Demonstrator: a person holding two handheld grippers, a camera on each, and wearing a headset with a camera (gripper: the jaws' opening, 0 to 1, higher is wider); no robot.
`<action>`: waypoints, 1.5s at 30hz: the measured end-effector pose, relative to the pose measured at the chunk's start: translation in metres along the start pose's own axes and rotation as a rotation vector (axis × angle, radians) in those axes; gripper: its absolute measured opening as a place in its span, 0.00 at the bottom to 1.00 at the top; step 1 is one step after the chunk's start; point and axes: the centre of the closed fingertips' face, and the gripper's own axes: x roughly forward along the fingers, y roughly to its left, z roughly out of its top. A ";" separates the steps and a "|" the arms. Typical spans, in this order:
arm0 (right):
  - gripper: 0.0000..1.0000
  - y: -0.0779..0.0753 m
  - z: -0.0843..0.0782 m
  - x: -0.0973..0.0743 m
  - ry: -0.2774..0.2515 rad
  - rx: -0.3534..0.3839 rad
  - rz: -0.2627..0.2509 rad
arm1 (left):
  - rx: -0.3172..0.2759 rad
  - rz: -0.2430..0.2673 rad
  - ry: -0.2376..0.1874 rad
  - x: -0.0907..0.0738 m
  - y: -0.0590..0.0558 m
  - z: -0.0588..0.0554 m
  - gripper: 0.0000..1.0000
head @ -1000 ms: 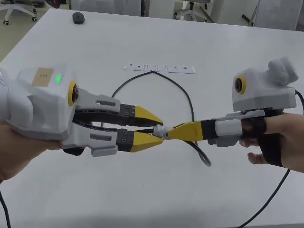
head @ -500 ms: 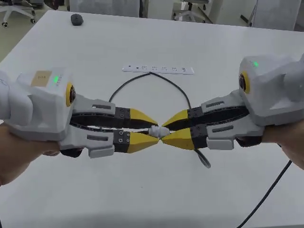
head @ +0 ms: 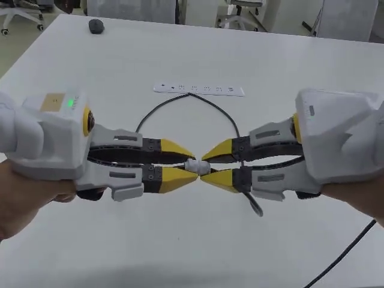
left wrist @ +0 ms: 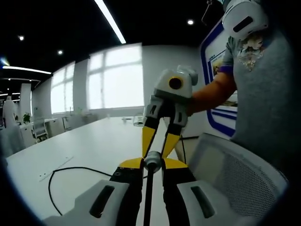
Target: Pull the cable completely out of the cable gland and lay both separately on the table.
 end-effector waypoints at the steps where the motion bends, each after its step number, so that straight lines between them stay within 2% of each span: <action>1: 0.10 0.000 0.003 -0.002 -0.022 0.045 -0.007 | 0.001 0.006 0.002 -0.001 0.001 0.000 0.15; 4: 0.12 -0.001 0.000 -0.008 -0.021 0.101 -0.033 | -0.005 0.033 -0.005 -0.005 0.006 0.001 0.15; 5: 0.12 -0.003 -0.003 -0.011 -0.013 0.101 -0.058 | -0.001 0.039 -0.005 -0.007 0.007 0.002 0.15; 6: 0.12 -0.002 -0.006 -0.012 -0.008 0.105 -0.057 | 0.001 0.040 -0.005 -0.007 0.007 0.002 0.15; 7: 0.11 -0.002 -0.013 -0.015 0.023 0.138 -0.074 | 0.004 0.041 -0.009 -0.008 0.007 0.003 0.15; 8: 0.10 -0.003 -0.015 -0.015 0.024 0.138 -0.080 | 0.003 0.042 -0.010 -0.008 0.007 0.004 0.15; 10: 0.08 -0.004 -0.018 -0.016 0.030 0.191 -0.080 | 0.011 0.041 -0.003 -0.007 0.008 0.003 0.15; 12: 0.05 -0.006 -0.019 -0.017 0.044 0.180 -0.094 | 0.016 0.037 0.005 -0.006 0.007 0.003 0.16; 13: 0.05 -0.010 -0.020 -0.016 0.050 0.198 -0.109 | 0.017 0.036 0.004 -0.005 0.006 0.003 0.16; 16: 0.03 -0.009 -0.020 -0.014 0.064 0.219 -0.103 | 0.025 0.038 0.012 -0.003 0.006 0.001 0.16; 17: 0.02 -0.009 -0.020 -0.013 0.064 0.215 -0.100 | 0.024 0.038 0.013 -0.003 0.007 0.001 0.16; 18: 0.01 -0.006 -0.023 -0.010 0.082 0.219 -0.090 | 0.027 0.038 0.014 -0.003 0.007 0.001 0.16; 19: 0.00 -0.008 -0.026 -0.010 0.099 0.218 -0.101 | 0.027 0.037 0.015 -0.003 0.006 0.001 0.16; 25: 0.00 -0.005 -0.026 -0.008 0.114 0.168 -0.091 | 0.041 0.036 0.035 -0.005 0.006 -0.002 0.16; 27: 0.00 -0.006 -0.031 -0.010 0.128 0.161 -0.093 | 0.049 0.041 0.047 -0.007 0.007 -0.004 0.16; 37: 0.00 -0.013 -0.060 -0.021 0.196 0.165 -0.114 | 0.068 0.055 0.056 -0.013 0.011 -0.005 0.16; 45: 0.00 -0.021 -0.081 -0.032 0.229 0.190 -0.141 | 0.071 0.071 0.058 -0.016 0.014 -0.007 0.15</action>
